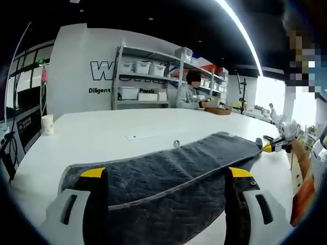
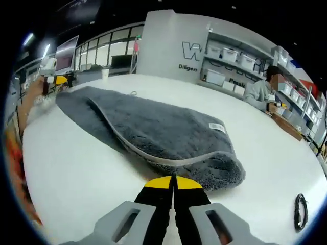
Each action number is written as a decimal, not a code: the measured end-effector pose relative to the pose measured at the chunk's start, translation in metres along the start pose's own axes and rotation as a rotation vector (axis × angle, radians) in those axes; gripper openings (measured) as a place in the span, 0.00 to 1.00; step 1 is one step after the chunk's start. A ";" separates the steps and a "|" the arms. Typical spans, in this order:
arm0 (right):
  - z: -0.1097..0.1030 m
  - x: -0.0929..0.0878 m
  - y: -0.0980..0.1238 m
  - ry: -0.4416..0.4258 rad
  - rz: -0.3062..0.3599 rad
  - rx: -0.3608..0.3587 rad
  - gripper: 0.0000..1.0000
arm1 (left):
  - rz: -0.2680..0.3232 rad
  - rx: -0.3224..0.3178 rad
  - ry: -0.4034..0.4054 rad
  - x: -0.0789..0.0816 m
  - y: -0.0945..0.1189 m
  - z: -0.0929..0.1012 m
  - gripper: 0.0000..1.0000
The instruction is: Open the folded towel by lifting each exposed corner and separating the folded layers until the towel lies flat within the target outline without major curled edges
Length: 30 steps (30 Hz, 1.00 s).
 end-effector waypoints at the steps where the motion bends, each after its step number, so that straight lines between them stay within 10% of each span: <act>1: -0.001 -0.003 0.001 -0.010 -0.010 -0.002 0.00 | -0.002 -0.004 -0.004 -0.001 0.000 0.001 0.93; 18: -0.005 -0.009 0.006 -0.021 -0.033 -0.001 0.00 | -0.084 0.039 -0.022 -0.022 -0.004 -0.007 0.90; 30: 0.005 -0.004 0.023 -0.090 0.049 -0.080 0.29 | -0.142 0.122 0.011 -0.038 -0.008 -0.024 0.65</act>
Point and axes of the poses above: the point that each gripper's makers call its tool centre point, and the gripper's own axes: y roughly backward along the fingers, z roughly to its right, x roughly out of its top, the point moved 7 cm from there along y, roughly backward along the fingers, and after that the axes turned 14 degrees about x, right-handed, at the moved point
